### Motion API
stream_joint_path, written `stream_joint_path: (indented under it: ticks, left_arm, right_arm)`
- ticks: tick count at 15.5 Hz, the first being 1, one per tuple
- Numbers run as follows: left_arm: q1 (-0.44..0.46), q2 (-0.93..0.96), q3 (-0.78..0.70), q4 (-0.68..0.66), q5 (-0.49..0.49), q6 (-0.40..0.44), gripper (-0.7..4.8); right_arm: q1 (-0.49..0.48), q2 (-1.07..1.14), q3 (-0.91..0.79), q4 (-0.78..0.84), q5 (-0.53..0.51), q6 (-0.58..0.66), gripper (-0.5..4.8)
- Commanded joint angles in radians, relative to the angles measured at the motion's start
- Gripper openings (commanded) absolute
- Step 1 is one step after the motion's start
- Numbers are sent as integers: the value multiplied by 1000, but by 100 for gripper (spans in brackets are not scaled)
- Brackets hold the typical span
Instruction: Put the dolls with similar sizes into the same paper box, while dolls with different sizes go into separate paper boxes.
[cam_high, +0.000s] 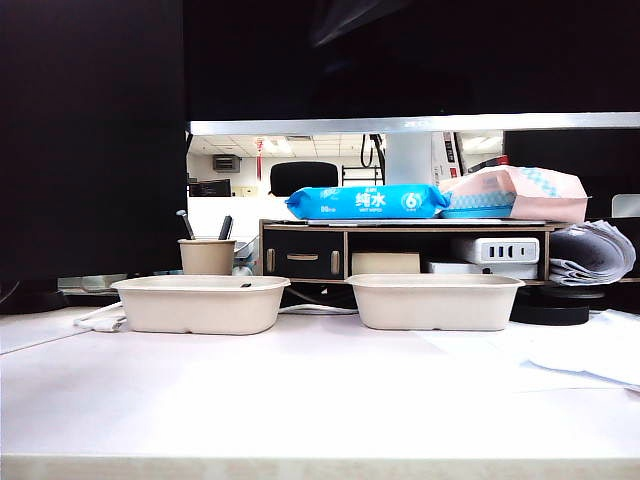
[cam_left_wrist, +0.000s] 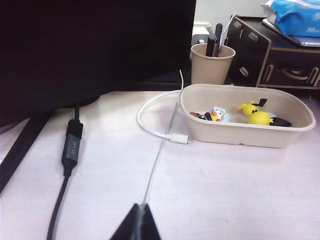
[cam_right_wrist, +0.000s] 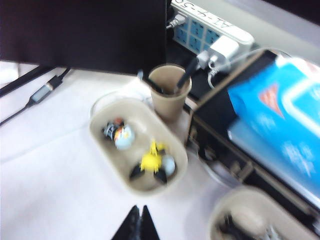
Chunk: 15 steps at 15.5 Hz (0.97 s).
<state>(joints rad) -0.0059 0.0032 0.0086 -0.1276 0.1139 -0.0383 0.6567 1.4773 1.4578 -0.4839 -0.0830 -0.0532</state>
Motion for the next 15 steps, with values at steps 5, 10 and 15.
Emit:
stream_joint_path:
  ticks: [5,10,15]
  left_arm:
    - [2,0,1,9,3,1,-5]
    - [2,0,1,9,3,1,-5]
    - [1,0,1,9,3,1,-5]
  right_arm:
    - [0,-337,-278,62,150,9,-6]
    - [0,-658,-486,35,264,114,-5]
    - [0,-922,-536,-200,265,113,-5]
